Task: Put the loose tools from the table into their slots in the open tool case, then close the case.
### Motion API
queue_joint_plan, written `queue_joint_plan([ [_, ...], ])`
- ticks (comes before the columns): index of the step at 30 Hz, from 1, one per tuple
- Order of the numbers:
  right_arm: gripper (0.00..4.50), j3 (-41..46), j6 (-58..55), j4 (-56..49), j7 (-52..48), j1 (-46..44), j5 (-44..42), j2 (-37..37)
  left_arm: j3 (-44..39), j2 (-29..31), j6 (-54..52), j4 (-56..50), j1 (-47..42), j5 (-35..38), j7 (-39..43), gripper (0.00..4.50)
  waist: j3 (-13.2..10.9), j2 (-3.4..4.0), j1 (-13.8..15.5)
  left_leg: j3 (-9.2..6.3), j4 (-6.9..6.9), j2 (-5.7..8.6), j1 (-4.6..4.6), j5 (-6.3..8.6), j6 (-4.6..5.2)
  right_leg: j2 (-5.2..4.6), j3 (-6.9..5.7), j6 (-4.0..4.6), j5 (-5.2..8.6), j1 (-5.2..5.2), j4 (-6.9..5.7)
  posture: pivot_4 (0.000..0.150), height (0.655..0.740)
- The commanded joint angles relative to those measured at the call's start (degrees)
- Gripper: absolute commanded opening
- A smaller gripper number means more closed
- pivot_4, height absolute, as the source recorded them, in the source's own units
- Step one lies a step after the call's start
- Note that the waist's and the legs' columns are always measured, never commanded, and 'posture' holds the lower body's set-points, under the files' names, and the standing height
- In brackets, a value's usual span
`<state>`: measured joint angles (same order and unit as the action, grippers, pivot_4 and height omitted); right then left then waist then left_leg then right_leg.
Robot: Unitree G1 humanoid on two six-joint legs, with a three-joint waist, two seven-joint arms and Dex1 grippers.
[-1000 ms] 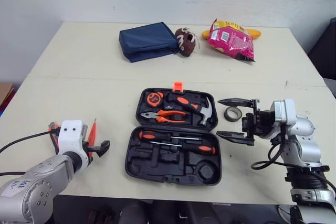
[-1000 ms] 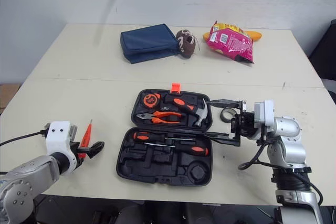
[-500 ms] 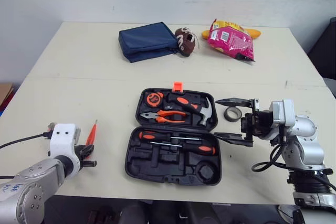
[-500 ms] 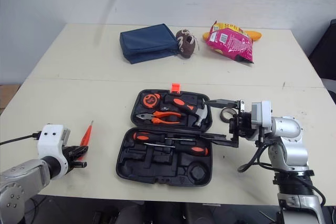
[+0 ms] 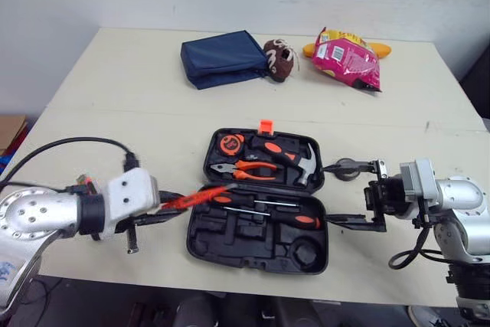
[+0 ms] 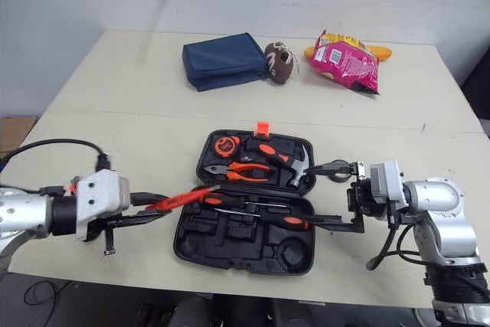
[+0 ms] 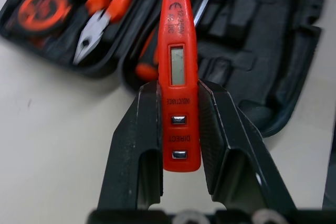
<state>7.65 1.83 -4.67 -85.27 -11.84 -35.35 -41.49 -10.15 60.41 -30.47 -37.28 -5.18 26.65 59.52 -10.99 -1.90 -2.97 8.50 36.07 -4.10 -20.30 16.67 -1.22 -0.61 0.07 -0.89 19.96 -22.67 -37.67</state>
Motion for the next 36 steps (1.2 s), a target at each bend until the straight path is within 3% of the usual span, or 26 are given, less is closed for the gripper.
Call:
queue_joint_plan([
  [1,4.5,0.88,-0.5,-2.2,0.8,0.39,-0.1,-0.9,8.76,3.02,-5.44,-0.22,-7.66,2.13,4.98,0.31,0.0,0.0,-0.08,0.0,0.0,-0.01,-0.04,-0.01,0.0,0.03,0.0,-0.03,-0.02,-0.01,0.01,0.15,0.74],
  [5,4.5,0.78,-2.14,-4.66,1.69,1.12,-0.69,-1.6,21.48,3.41,-8.67,1.54,-19.29,-3.63,8.52,0.31,-0.02,0.03,-0.26,0.07,0.02,-0.01,-0.04,-0.06,-0.09,0.1,0.1,-0.14,0.03,-0.04,-0.01,0.15,0.74],
  [11,4.5,1.84,-3.48,-7.54,2.6,3.65,-1.42,-2.32,30.81,1.29,-11.56,4.23,-27.59,-9.81,8.82,0.31,-0.02,0.01,-0.13,0.03,0.11,0.0,-0.07,-0.1,-0.17,0.19,0.22,-0.32,0.15,-0.09,-0.11,0.15,0.74],
  [23,4.5,1.23,0.75,-2.43,-0.3,7.09,0.18,-0.61,38.15,-3.69,-15.6,7.64,-32.14,-17.06,6.74,0.31,-0.03,-0.02,0.05,0.01,0.38,0.02,-0.08,-0.09,-0.13,0.17,0.24,-0.39,0.18,-0.02,-0.25,0.15,0.74],
  [36,4.5,0.92,6.34,2.25,-2.48,8.81,1.11,1.13,41.6,-6.14,-21.42,8.47,-34.32,-18.63,7.51,0.31,-0.03,-0.02,0.0,-0.01,0.68,0.02,-0.08,-0.1,-0.1,0.15,0.25,-0.4,0.18,0.01,-0.5,0.15,0.74],
])
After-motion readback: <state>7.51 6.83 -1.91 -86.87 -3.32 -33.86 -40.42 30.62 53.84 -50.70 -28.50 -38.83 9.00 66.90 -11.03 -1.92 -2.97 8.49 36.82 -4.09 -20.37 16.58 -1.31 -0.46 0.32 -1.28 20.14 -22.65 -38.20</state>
